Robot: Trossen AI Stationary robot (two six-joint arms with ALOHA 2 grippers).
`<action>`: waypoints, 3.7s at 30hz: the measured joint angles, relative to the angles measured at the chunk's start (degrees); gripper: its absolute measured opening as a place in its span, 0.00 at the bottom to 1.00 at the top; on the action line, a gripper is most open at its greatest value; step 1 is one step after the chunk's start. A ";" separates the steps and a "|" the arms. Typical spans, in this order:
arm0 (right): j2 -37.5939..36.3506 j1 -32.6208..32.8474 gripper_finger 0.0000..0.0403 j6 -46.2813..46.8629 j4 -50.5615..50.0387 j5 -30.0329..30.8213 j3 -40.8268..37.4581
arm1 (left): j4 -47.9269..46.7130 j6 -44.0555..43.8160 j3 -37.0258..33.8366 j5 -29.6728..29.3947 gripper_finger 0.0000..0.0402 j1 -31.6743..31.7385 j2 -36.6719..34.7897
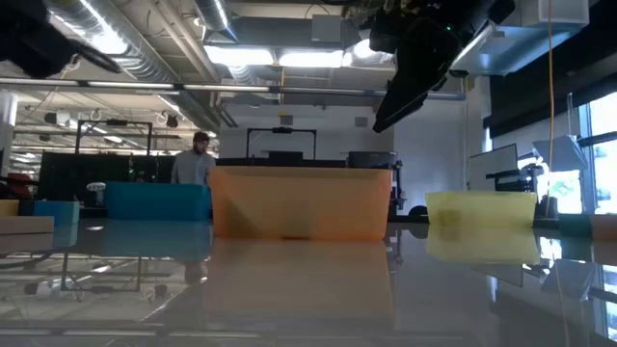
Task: Sort blocks by size
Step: Put the orange triangular block into the orange bin
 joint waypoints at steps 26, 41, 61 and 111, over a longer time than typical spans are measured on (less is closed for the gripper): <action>0.00 0.00 0.76 -0.41 0.61 0.00 0.00 | 10.75 -9.72 -5.64 5.44 0.49 -5.07 8.98; 0.00 0.00 0.76 -0.46 0.58 0.00 -0.02 | 14.71 -7.18 -5.64 5.52 0.49 -5.06 12.04; 0.00 0.00 0.76 -0.50 0.61 0.02 -0.02 | 16.34 -2.67 -5.62 8.88 0.42 -3.97 13.69; -5.55 -1.66 0.64 -4.54 -8.37 2.05 3.07 | 33.63 71.97 -1.29 2.64 0.30 34.67 -1.11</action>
